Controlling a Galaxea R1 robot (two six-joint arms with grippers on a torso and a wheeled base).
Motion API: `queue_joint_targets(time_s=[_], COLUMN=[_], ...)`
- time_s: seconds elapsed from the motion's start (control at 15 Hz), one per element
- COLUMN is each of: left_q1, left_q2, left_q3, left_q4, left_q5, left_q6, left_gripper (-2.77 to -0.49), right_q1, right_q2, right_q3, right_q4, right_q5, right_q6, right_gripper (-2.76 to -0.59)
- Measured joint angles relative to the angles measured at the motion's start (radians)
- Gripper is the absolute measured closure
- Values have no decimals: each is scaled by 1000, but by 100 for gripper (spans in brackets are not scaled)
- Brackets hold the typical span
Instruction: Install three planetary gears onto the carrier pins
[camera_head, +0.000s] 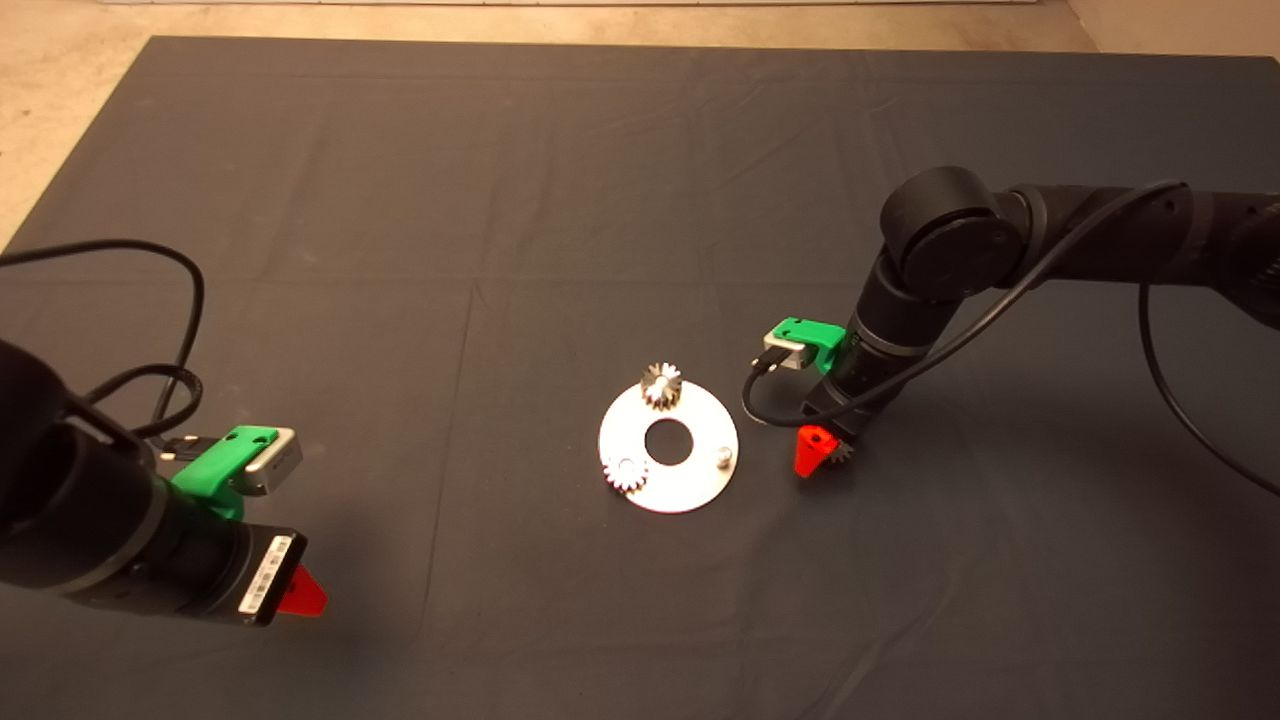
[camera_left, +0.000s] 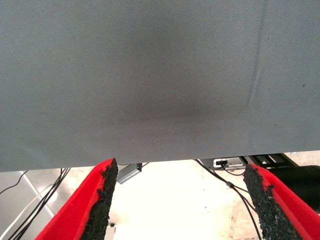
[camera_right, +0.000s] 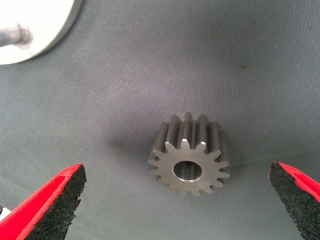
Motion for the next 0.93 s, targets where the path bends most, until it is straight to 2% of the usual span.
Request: queue_joint_targets(time_s=[0.47, 0.67, 0.93], left_q1=[0, 0, -2], left_q2=[-11, -20, -47], left_q3=[12, 15, 17], left_q4=[-6, -10, -17], left_q5=[0, 0, 0], left_q6=[1, 15, 32], left_gripper=[-176, -176, -176], right_q1=[0, 0, -14], right_q2=[-16, -23, -24], right_q3=[20, 22, 22], right_q4=[0, 0, -24], right_q5=[0, -1, 0], right_q6=[-33, -41, -48], right_gripper=[-273, -273, -273])
